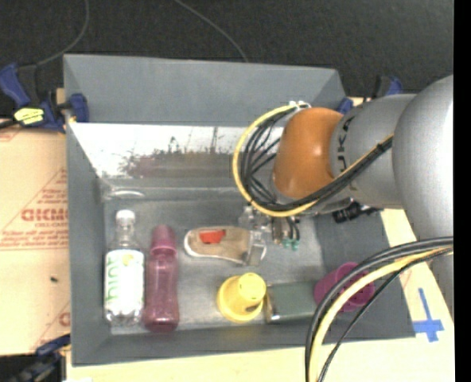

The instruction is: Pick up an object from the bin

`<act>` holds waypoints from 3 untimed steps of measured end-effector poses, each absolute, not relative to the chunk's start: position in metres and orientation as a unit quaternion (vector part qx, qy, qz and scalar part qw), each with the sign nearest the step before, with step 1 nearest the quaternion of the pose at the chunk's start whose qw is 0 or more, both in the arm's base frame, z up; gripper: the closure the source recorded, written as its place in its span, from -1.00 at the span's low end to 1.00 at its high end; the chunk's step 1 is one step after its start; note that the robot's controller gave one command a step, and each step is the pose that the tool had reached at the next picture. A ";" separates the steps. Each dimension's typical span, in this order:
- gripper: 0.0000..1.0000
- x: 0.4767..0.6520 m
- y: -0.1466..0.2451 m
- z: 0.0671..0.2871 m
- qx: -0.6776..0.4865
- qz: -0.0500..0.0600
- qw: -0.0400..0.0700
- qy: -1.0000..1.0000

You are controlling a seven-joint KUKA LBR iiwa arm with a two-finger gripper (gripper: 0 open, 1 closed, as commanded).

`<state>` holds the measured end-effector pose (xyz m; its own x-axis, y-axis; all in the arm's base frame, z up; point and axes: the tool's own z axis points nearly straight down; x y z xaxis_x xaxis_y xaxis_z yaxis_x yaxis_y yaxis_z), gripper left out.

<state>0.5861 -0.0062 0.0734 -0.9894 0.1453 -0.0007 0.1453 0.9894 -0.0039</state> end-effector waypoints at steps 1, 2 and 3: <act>1.00 0.586 -0.006 0.077 0.073 -0.002 0.001 0.997; 1.00 0.588 -0.006 0.088 0.073 -0.001 0.006 0.997; 1.00 0.586 -0.006 0.097 0.073 -0.001 0.002 0.997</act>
Offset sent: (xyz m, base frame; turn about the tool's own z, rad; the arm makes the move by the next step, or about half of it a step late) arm 0.0000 0.0000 0.0295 0.0000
